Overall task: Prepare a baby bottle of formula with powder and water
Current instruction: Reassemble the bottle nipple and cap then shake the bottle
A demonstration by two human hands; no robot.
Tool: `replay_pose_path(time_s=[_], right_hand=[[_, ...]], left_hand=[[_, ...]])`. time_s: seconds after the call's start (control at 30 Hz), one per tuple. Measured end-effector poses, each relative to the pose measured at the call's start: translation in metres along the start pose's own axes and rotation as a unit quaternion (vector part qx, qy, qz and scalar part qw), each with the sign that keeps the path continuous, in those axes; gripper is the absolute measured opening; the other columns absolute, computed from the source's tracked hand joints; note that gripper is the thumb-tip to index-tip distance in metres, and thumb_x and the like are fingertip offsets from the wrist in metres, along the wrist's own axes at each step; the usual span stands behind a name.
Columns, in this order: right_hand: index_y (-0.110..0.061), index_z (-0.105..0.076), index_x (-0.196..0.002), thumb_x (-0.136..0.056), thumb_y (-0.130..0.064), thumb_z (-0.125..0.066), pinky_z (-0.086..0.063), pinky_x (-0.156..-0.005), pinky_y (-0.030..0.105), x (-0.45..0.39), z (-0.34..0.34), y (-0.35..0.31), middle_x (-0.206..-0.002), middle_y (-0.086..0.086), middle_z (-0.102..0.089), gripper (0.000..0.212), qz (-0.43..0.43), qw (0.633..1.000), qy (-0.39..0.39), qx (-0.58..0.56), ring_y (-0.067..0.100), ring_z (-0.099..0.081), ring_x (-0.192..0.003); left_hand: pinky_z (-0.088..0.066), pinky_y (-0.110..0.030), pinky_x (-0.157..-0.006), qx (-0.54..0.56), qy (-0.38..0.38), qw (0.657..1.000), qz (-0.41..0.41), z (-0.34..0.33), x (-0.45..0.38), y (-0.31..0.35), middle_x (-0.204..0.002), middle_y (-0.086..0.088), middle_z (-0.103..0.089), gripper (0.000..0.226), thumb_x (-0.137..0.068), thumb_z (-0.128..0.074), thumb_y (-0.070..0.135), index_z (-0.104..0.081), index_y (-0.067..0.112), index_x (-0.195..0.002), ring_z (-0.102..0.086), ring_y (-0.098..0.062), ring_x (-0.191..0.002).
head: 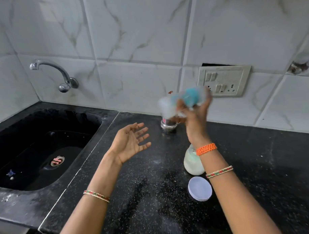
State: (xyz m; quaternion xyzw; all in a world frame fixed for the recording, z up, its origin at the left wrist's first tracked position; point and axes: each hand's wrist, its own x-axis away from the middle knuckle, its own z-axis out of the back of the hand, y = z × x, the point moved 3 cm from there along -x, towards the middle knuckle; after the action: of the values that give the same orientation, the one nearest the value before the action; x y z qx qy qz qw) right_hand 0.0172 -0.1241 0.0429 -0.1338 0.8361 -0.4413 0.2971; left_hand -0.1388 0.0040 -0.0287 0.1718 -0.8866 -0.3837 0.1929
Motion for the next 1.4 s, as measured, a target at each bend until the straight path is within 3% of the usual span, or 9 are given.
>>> replay_pose_path(time_s=[0.1,0.2,0.27,0.43,0.57,0.7,0.83,1.13,1.4], right_hand=[[-0.032,-0.017,-0.141,-0.073,-0.012,-0.076,-0.057,-0.060,0.036,-0.003,0.000,-0.011,-0.122,0.011,-0.050,0.092,-0.002,0.991,0.084,-0.101,0.026,-0.064,-0.091],[-0.029,-0.023,-0.135,-0.067,0.000,-0.078,-0.056,-0.072,0.026,0.031,-0.025,0.001,-0.117,0.001,-0.045,0.092,-0.057,0.941,-0.284,0.177,0.012,-0.060,-0.095],[-0.034,-0.027,-0.131,-0.064,-0.001,-0.081,-0.056,-0.076,0.026,0.044,-0.032,0.005,-0.119,-0.004,-0.044,0.093,-0.031,0.907,-0.374,0.188,0.005,-0.060,-0.097],[-0.038,-0.021,-0.137,-0.074,-0.011,-0.077,-0.057,-0.063,0.039,-0.003,-0.021,-0.011,-0.118,0.003,-0.050,0.088,-0.008,0.997,0.051,-0.062,0.025,-0.061,-0.100],[-0.031,-0.033,-0.138,-0.062,-0.006,-0.081,-0.058,-0.073,0.037,0.011,-0.029,0.018,-0.119,-0.012,-0.055,0.093,-0.078,0.967,-0.209,0.127,0.015,-0.062,-0.099],[-0.023,-0.029,-0.136,-0.066,-0.010,-0.080,-0.058,-0.067,0.041,-0.007,-0.016,0.019,-0.119,0.008,-0.058,0.088,-0.065,0.993,0.073,-0.063,0.025,-0.065,-0.099],[-0.026,-0.036,-0.135,-0.064,-0.006,-0.080,-0.056,-0.062,0.033,0.000,-0.021,0.032,-0.108,0.005,-0.064,0.086,-0.158,0.972,-0.155,0.081,0.023,-0.067,-0.092],[-0.042,0.002,-0.144,-0.080,0.003,-0.068,-0.058,-0.067,0.031,-0.002,-0.021,0.049,-0.122,0.008,-0.046,0.105,-0.191,0.968,-0.143,0.076,0.022,-0.063,-0.102],[-0.037,-0.018,-0.140,-0.078,-0.002,-0.067,-0.058,-0.073,0.039,0.001,-0.018,0.044,-0.117,0.006,-0.047,0.086,-0.189,0.961,-0.188,0.080,0.027,-0.058,-0.110]], left_hand=[[-0.049,-0.040,-0.078,0.001,0.004,1.000,-0.007,0.006,0.002,0.003,-0.120,-0.009,-0.057,0.025,-0.091,-0.042,0.029,-0.059,0.015,-0.103,-0.054,-0.022,-0.100],[-0.046,-0.041,-0.084,-0.006,-0.014,1.000,-0.001,-0.001,0.001,0.004,-0.105,-0.011,-0.061,0.026,-0.089,-0.043,0.026,-0.058,0.009,-0.101,-0.057,-0.023,-0.091],[-0.047,-0.041,-0.083,0.001,-0.023,1.000,-0.001,-0.004,-0.001,0.003,-0.101,-0.012,-0.060,0.027,-0.086,-0.045,0.024,-0.055,0.007,-0.105,-0.058,-0.024,-0.086],[-0.051,-0.036,-0.073,0.004,-0.010,1.000,0.015,0.003,0.002,-0.002,-0.111,-0.007,-0.067,0.029,-0.079,-0.050,0.028,-0.063,0.014,-0.101,-0.063,-0.020,-0.091],[-0.050,-0.038,-0.071,0.012,-0.007,1.000,0.016,0.004,0.002,-0.001,-0.103,-0.008,-0.064,0.027,-0.085,-0.045,0.029,-0.056,0.012,-0.103,-0.065,-0.021,-0.080],[-0.054,-0.036,-0.071,-0.001,-0.012,1.000,0.016,0.004,0.005,0.002,-0.112,-0.007,-0.067,0.033,-0.078,-0.050,0.032,-0.061,0.014,-0.103,-0.064,-0.020,-0.089],[-0.057,-0.042,-0.070,-0.013,-0.043,0.997,0.068,-0.001,0.006,0.000,-0.109,-0.014,-0.063,0.035,-0.085,-0.050,0.036,-0.053,0.011,-0.110,-0.066,-0.027,-0.091],[-0.060,-0.032,-0.070,0.053,-0.034,0.998,0.005,-0.022,-0.004,-0.018,-0.083,-0.015,-0.069,0.029,-0.100,-0.039,0.012,-0.044,-0.001,-0.125,-0.071,-0.021,-0.075],[-0.060,-0.035,-0.077,0.066,-0.012,0.996,-0.055,-0.023,-0.001,-0.011,-0.116,-0.022,-0.058,0.042,-0.094,-0.049,0.031,-0.048,0.001,-0.124,-0.068,-0.030,-0.091]])
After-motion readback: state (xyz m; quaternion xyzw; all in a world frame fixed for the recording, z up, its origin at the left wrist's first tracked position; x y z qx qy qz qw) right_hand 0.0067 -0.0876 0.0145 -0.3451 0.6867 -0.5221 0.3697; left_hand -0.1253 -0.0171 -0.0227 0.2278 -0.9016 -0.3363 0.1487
